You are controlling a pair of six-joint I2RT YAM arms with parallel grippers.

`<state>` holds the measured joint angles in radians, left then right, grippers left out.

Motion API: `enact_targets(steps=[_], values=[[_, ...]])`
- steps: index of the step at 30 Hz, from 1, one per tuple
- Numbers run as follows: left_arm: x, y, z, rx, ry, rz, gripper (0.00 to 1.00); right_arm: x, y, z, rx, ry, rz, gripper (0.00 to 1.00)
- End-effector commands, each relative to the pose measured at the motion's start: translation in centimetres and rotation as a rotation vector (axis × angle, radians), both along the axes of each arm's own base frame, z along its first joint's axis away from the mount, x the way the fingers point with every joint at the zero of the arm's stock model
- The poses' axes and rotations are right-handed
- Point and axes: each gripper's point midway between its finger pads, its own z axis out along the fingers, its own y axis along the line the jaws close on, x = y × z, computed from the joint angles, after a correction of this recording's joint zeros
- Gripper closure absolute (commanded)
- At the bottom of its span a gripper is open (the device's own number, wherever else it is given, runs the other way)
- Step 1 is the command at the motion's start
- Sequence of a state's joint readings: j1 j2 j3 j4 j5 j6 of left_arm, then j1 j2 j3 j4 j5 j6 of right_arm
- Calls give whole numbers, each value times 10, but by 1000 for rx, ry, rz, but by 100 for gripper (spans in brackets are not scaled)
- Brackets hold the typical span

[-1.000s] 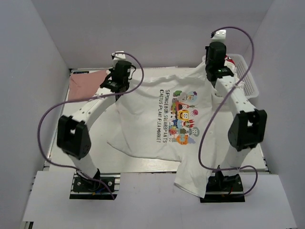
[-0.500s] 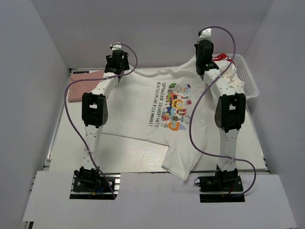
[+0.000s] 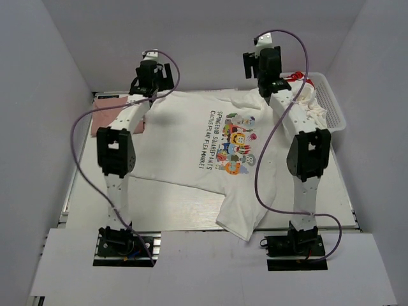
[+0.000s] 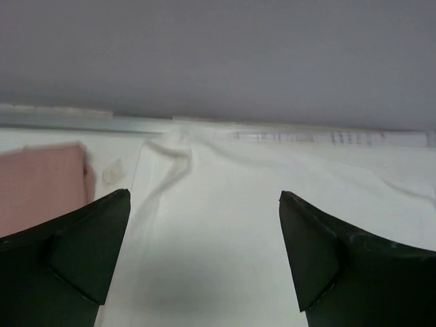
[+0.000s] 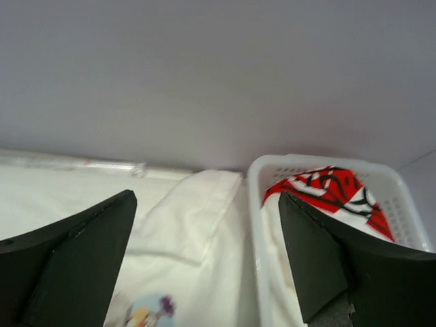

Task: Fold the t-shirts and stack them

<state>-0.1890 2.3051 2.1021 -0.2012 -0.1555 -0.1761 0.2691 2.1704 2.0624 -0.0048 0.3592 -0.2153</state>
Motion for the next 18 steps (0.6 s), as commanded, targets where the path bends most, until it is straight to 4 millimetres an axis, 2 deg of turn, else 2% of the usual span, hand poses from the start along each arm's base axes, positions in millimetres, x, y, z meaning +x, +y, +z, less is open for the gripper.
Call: enact_targets(steps=[1,2,3,4,5,6,7,8,9,10,11,12,13,14,18], values=[[-67,-4,70,-55,-27,-36,0,-63,24,72,131,-15,91,9],[-82,-8,65,-71,-8,-47,0,-81,35,35,166,107,108,9],[-106,-7,23,-79,83,-49,0,-94,37,0,222,197,89,9],[-125,-6,41,-131,58,-41,0,-116,35,16,257,194,97,9],[-139,-7,32,-151,80,-45,0,-132,32,-19,295,282,60,9],[-157,2,-2,-153,140,-25,0,-145,33,-18,373,295,40,9],[-168,3,-9,-169,155,-15,0,-161,31,-54,381,386,18,9],[-184,10,-24,-162,187,10,0,-179,29,-76,424,449,-11,9],[-195,14,-37,-155,232,33,0,-190,29,-87,435,495,-12,9],[-203,17,-50,-176,276,68,0,-206,26,-116,423,573,-38,9],[-215,18,-69,-183,330,86,0,-222,23,-131,422,649,-67,9],[-223,17,-82,-193,373,89,0,-227,18,-140,415,675,-97,9],[-229,11,-89,-216,399,64,0,-240,12,-159,399,726,-134,9],[-238,12,-108,-213,452,78,0,-243,8,-166,391,734,-155,9],[-258,23,-141,-193,554,157,0,-254,4,-195,363,805,-179,9]])
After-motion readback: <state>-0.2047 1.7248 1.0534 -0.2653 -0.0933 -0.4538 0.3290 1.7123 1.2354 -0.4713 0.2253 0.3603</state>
